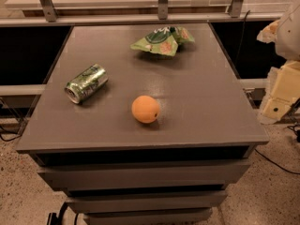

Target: Pick orange

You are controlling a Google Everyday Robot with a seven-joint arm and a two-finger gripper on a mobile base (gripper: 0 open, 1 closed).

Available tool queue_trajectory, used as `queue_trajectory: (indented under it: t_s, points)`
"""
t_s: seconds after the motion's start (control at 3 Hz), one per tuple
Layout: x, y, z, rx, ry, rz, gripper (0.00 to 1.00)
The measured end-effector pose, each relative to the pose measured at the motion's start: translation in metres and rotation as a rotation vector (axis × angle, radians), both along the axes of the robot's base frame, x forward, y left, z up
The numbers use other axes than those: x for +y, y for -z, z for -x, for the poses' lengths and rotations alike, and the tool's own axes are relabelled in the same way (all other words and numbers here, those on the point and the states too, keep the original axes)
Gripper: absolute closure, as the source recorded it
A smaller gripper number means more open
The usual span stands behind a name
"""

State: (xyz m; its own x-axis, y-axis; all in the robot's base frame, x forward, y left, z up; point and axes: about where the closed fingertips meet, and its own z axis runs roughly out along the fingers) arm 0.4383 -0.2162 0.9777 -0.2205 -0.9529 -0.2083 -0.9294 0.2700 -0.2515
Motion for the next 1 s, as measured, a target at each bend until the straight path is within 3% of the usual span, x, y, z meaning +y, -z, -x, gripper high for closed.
queue_trajectory:
  t_s: [0.33, 0.67, 1.0]
  points:
    - [0.0, 0.0, 0.0, 0.0, 0.0, 0.0, 0.0]
    - [0.003, 0.0, -0.002, 0.001, 0.001, -0.042, 0.0]
    - [0.03, 0.01, -0.009, 0.023, -0.041, -0.111, 0.0]
